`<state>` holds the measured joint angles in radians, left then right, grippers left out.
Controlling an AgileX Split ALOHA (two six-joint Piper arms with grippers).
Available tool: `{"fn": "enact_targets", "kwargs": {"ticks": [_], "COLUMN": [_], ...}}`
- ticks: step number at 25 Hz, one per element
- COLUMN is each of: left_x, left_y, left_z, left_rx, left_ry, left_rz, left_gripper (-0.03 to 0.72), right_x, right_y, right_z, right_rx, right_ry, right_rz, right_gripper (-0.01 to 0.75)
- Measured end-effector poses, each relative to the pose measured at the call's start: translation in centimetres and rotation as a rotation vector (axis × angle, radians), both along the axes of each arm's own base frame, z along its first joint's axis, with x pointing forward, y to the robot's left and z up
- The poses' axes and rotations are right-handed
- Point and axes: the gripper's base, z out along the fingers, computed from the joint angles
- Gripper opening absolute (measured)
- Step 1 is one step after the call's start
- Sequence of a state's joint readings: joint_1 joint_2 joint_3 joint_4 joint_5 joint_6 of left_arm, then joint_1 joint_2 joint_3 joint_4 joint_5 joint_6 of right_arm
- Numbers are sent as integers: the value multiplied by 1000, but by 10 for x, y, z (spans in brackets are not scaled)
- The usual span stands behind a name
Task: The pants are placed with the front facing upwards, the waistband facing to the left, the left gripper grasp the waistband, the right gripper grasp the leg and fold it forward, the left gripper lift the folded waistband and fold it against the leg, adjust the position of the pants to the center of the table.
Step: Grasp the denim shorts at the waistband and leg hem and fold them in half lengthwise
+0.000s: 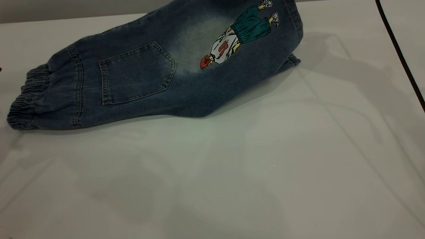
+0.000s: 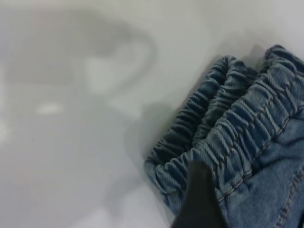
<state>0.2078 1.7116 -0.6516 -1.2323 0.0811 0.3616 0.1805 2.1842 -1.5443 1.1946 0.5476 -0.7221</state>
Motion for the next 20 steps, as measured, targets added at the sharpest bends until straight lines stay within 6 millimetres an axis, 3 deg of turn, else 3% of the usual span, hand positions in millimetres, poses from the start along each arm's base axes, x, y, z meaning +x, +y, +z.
{"fn": "enact_targets", "kwargs": {"ticks": [5, 13, 20], "left_x": [0, -2, -16], "left_y": [-1, -10, 14], "left_z": [0, -1, 0], "left_rx": [-6, -47, -154], "left_ry": [3, 20, 32], "left_rz": [-17, -170, -249], "left_gripper": [472, 472, 472], "right_x": [0, -4, -9], "right_y": [0, 4, 7], "right_z": [0, 0, 0], "right_rx": [-24, -46, -20], "right_ry": [-25, -57, -37], "right_rz": [29, 133, 194], "right_gripper": [125, 455, 504]}}
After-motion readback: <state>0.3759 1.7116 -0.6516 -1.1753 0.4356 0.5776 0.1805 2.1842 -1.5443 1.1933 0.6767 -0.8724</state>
